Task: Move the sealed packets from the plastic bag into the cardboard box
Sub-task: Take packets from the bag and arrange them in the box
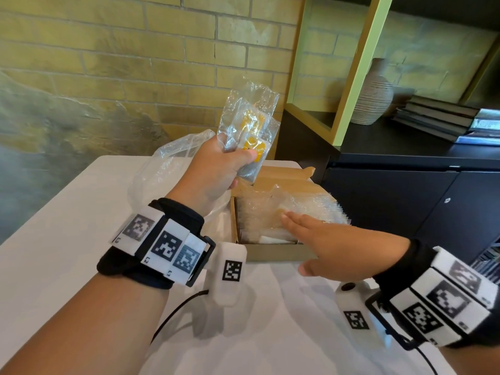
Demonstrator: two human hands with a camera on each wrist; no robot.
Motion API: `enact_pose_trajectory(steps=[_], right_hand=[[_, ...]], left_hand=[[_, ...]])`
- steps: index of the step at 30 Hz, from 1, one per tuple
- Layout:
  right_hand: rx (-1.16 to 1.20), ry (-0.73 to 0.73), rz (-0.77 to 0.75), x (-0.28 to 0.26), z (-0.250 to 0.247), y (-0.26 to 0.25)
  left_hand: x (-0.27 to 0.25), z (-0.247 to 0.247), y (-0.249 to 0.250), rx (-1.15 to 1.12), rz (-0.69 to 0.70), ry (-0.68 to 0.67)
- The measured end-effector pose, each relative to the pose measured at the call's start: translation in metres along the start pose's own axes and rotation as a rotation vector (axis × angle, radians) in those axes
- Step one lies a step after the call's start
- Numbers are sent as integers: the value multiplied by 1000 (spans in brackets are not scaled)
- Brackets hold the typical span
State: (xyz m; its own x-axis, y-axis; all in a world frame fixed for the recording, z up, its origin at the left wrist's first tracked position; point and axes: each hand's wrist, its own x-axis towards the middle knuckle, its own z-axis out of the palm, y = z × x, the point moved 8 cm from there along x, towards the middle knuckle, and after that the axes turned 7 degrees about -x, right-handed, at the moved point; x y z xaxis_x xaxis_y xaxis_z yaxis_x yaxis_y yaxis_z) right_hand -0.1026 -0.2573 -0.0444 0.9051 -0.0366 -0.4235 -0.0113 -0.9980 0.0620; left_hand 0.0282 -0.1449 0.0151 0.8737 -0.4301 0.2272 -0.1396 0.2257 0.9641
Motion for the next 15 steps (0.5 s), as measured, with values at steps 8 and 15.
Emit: enact_pose_trajectory(steps=[8, 15], right_hand=[[-13, 24, -53, 6, -3, -8], [6, 53, -70, 14, -5, -10]], left_hand=[[3, -2, -4, 13, -7, 14], [3, -2, -5, 13, -16, 11]])
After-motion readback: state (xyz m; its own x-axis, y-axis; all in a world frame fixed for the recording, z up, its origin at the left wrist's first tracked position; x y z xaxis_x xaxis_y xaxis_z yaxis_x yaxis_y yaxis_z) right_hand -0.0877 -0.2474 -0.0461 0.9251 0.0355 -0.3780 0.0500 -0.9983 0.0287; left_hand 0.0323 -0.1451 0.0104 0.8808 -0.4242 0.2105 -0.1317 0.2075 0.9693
